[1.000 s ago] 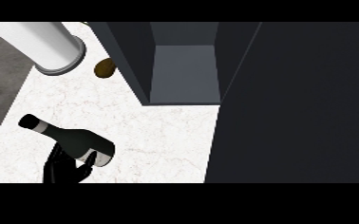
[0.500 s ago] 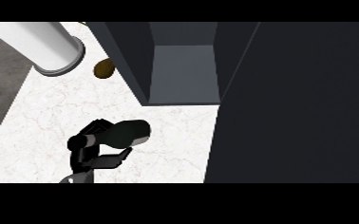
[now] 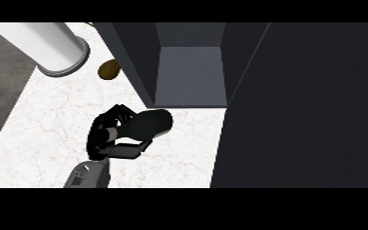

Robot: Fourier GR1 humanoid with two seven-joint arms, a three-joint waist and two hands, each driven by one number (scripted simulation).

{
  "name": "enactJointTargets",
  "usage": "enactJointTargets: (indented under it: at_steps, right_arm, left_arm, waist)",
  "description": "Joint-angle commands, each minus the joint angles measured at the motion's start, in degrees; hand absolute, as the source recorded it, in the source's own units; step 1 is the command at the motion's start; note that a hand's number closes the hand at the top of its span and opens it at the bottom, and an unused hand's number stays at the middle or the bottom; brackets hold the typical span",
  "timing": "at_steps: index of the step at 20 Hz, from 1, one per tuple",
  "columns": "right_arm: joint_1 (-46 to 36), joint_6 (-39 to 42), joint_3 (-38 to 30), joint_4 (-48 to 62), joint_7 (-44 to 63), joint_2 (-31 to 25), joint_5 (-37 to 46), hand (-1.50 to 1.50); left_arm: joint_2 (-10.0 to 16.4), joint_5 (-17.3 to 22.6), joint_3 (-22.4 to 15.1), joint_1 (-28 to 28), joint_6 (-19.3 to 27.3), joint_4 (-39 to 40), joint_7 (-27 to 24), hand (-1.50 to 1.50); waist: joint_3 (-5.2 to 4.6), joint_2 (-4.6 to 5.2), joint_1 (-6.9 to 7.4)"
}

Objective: Pick up the wine, place it into the cabinet and close the cabinet

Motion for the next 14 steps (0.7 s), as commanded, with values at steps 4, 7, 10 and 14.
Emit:
enactJointTargets:
  at_steps: [4,7,10,14]
  right_arm:
    - [1.0,0.4,-2.1,-1.9,1.4,0.7,-5.8,-1.5]
    - [5.2,0.6,1.1,-3.8,0.3,2.4,-3.3,-1.5]
    - [2.4,0.9,-1.9,-3.9,2.6,0.6,-6.4,-1.5]
    - [8.3,2.8,-2.5,-4.7,-2.7,1.8,-6.1,-1.5]
  left_arm:
    - [-2.2,4.7,-10.3,-0.5,4.1,-13.0,10.1,1.5]
    - [-2.2,6.8,-13.3,1.9,6.2,-22.2,16.9,1.5]
    - [-2.2,8.4,-14.9,-2.9,10.4,-27.7,26.0,1.5]
    - [-2.2,7.8,-18.7,-5.6,18.5,-32.2,31.8,1.5]
  waist:
    - [0.01,0.01,0.01]
    - [0.03,-0.03,0.32]
    - [0.04,-0.13,-0.07]
    - [0.06,0.12,-0.12]
